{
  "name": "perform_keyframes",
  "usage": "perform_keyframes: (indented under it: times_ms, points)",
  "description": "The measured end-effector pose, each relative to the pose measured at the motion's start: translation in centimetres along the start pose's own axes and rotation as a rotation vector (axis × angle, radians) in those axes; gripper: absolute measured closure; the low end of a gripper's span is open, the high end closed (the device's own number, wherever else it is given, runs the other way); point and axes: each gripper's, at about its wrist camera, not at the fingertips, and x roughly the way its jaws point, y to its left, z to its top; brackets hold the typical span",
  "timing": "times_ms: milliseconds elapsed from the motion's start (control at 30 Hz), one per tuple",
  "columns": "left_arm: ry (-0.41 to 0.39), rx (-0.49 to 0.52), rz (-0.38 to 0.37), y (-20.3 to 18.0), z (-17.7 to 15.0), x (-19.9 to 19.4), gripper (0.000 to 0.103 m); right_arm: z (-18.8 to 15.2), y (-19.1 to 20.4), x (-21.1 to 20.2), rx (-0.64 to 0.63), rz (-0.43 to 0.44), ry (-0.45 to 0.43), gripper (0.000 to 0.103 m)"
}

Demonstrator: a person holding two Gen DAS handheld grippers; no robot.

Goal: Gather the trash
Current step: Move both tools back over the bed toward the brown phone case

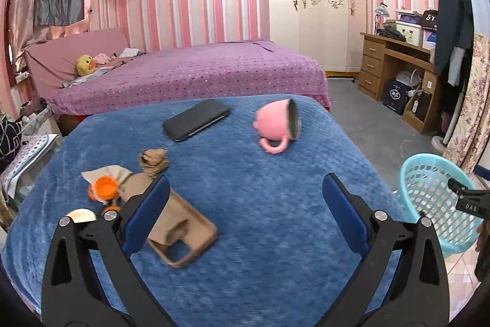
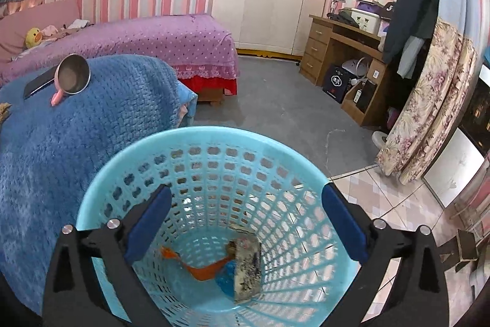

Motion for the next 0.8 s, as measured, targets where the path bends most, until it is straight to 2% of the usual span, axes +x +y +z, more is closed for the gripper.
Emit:
perform_keyframes:
  times_ms: [367, 800]
  points:
    - [0.034, -0.018, 0.048, 6.5, -1.2, 1.7, 0.006, 1.8, 6.2, -0.2, -0.075, 0.043, -0.027, 0.007]
    - [0.098, -0.073, 0.036, 13.1, -1.9, 3.9, 0.005, 3.7, 13.3, -1.6, -0.082, 0.134, -0.064, 0.005]
